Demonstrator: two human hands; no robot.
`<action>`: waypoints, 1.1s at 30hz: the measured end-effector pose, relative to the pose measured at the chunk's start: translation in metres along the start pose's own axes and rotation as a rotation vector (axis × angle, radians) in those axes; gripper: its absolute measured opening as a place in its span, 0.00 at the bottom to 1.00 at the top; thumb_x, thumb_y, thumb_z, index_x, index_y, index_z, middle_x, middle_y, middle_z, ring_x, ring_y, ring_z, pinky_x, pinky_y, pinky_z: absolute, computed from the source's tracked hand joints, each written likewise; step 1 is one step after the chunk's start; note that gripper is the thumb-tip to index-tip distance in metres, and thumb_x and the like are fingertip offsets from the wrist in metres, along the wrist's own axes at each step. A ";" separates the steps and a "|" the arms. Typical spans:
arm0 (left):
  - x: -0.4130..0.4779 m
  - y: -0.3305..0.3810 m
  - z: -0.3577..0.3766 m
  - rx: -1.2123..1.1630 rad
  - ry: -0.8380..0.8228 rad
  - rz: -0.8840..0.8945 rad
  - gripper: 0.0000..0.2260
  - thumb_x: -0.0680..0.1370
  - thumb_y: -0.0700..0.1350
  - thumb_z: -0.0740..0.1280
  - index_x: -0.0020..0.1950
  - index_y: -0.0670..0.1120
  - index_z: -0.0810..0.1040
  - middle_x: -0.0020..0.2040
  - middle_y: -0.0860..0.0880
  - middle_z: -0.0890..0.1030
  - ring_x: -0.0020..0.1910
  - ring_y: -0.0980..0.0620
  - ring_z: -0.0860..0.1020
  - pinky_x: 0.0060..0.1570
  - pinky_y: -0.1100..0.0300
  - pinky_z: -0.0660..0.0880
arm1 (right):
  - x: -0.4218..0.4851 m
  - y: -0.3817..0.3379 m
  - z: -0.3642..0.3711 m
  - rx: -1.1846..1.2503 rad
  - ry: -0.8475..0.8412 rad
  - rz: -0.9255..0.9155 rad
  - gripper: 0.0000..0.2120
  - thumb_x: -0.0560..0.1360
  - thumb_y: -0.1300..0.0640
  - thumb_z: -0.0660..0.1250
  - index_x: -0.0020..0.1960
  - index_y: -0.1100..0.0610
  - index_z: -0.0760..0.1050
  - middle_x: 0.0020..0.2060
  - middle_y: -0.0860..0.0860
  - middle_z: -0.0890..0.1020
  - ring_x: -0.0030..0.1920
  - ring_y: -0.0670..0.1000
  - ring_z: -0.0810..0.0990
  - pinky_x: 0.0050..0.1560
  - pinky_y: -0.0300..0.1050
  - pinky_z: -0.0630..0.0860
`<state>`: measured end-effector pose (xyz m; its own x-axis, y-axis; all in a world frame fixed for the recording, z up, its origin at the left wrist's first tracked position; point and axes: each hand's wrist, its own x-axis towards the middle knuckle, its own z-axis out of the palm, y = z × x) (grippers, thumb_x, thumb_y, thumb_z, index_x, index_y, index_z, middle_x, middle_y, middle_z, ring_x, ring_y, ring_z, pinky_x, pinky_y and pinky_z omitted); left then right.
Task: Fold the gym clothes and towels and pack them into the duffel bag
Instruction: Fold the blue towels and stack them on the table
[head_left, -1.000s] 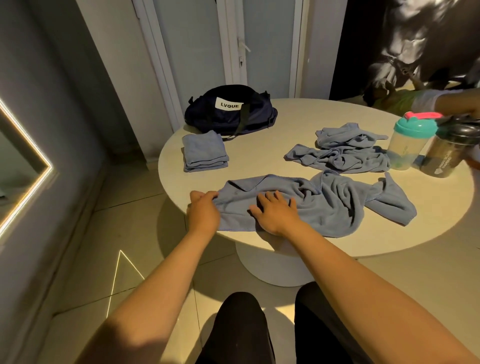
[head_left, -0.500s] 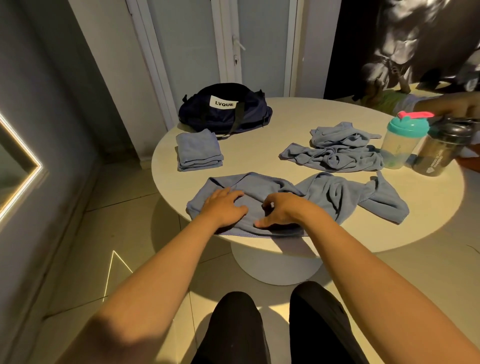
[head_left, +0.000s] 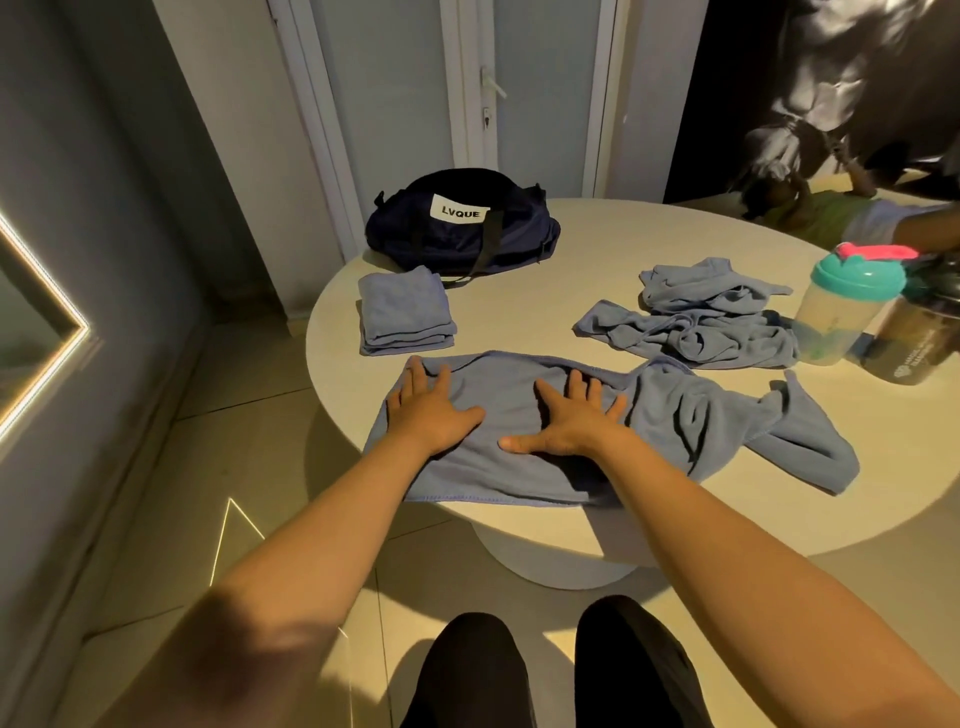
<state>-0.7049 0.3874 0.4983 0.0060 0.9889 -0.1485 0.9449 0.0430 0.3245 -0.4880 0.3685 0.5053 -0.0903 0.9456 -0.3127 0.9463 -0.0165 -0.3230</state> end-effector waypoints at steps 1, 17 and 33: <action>0.000 0.005 0.002 0.044 0.042 0.041 0.38 0.78 0.65 0.61 0.83 0.53 0.50 0.82 0.44 0.38 0.81 0.44 0.42 0.78 0.45 0.43 | 0.002 -0.001 0.008 0.047 0.124 -0.022 0.50 0.66 0.19 0.58 0.81 0.42 0.52 0.81 0.56 0.41 0.79 0.61 0.35 0.71 0.74 0.34; -0.036 0.069 0.037 -0.186 0.335 0.414 0.12 0.84 0.45 0.60 0.66 0.53 0.76 0.66 0.50 0.77 0.66 0.45 0.71 0.67 0.48 0.66 | -0.050 0.037 0.018 -0.001 0.730 -0.058 0.13 0.80 0.51 0.63 0.58 0.56 0.79 0.55 0.57 0.76 0.58 0.62 0.71 0.55 0.54 0.69; -0.049 0.098 0.050 0.266 -0.034 0.163 0.26 0.84 0.57 0.49 0.83 0.57 0.49 0.83 0.50 0.47 0.81 0.48 0.46 0.76 0.39 0.39 | -0.126 0.103 0.018 -0.070 0.625 0.168 0.14 0.83 0.49 0.55 0.46 0.54 0.75 0.42 0.55 0.76 0.45 0.59 0.75 0.50 0.51 0.65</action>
<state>-0.5961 0.3363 0.4911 0.1711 0.9742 -0.1474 0.9830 -0.1588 0.0916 -0.3850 0.2421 0.4953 0.2388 0.9430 0.2318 0.9516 -0.1797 -0.2492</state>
